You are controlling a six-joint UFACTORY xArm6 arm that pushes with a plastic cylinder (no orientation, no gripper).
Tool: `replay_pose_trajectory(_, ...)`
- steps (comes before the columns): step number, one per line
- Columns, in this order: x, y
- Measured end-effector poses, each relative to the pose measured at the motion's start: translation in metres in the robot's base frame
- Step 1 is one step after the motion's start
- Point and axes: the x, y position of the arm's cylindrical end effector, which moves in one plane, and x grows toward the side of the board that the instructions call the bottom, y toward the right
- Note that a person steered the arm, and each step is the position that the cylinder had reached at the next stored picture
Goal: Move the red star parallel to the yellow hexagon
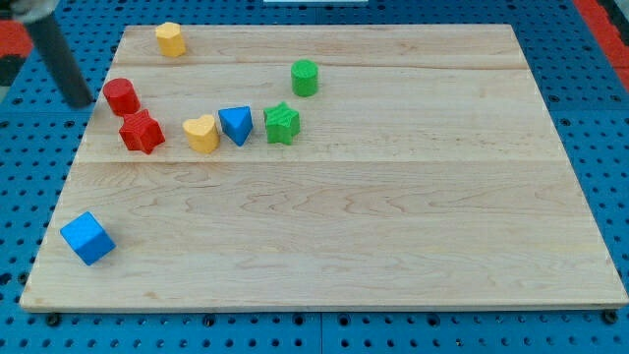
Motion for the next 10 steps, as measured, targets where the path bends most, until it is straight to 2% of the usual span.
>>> replay_pose_trajectory(1,0.034,0.044)
replay_pose_trajectory(3,-0.060,0.134)
replay_pose_trajectory(4,-0.052,0.107)
replay_pose_trajectory(5,-0.025,0.130)
replay_pose_trajectory(6,-0.022,0.185)
replay_pose_trajectory(8,0.018,0.208)
replay_pose_trajectory(10,-0.006,0.282)
